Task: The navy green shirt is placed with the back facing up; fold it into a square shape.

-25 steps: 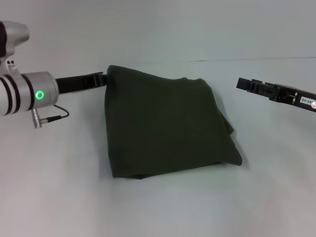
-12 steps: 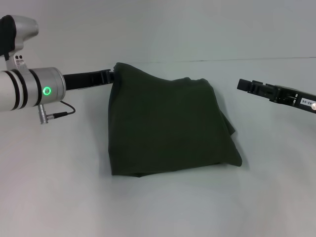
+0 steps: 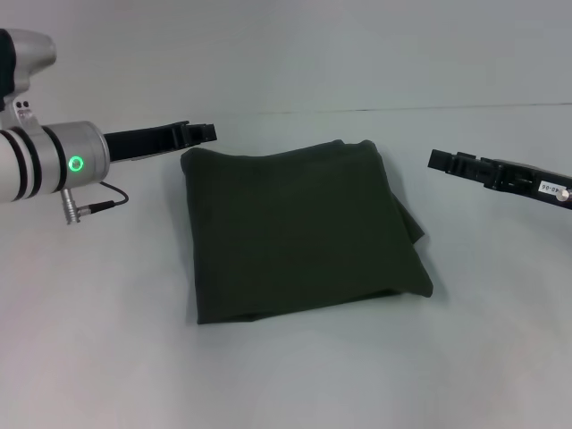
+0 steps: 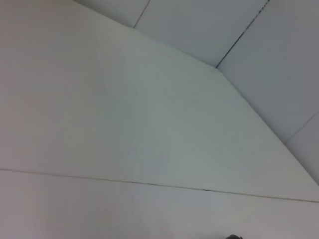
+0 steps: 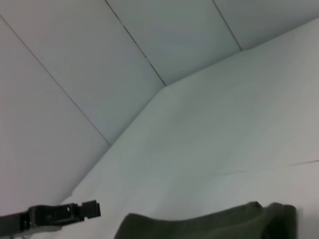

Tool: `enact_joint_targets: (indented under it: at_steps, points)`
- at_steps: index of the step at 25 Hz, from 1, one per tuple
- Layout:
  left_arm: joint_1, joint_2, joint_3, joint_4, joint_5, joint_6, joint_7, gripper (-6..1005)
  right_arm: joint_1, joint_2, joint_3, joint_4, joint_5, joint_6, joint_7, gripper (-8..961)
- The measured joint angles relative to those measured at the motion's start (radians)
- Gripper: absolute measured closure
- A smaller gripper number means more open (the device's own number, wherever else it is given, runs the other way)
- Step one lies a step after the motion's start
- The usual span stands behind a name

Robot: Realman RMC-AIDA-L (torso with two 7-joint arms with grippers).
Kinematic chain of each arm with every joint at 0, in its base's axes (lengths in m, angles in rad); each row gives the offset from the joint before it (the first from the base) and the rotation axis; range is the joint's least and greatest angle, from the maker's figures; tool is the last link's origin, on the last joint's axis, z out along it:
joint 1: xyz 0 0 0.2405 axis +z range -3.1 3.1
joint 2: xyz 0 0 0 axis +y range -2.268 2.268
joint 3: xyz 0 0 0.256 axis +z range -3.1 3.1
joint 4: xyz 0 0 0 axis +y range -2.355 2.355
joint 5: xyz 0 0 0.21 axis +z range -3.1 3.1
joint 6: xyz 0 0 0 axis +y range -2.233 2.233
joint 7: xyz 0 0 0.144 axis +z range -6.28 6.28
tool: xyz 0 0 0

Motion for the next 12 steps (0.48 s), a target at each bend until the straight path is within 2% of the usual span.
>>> enact_joint_targets:
  at_steps: [4,9,12]
  points:
    - [0.010,0.000,-0.002,0.023,0.000,0.019,-0.004,835,0.004,-0.008,-0.044,0.000,-0.001,0.027,0.038,183]
    - [0.062,-0.021,-0.001,0.128,-0.019,0.153,-0.004,611,0.008,-0.029,-0.087,-0.001,-0.001,0.049,0.104,183]
    - [0.112,-0.044,0.002,0.214,-0.054,0.276,0.011,398,0.005,-0.036,-0.089,-0.004,-0.001,0.048,0.115,183]
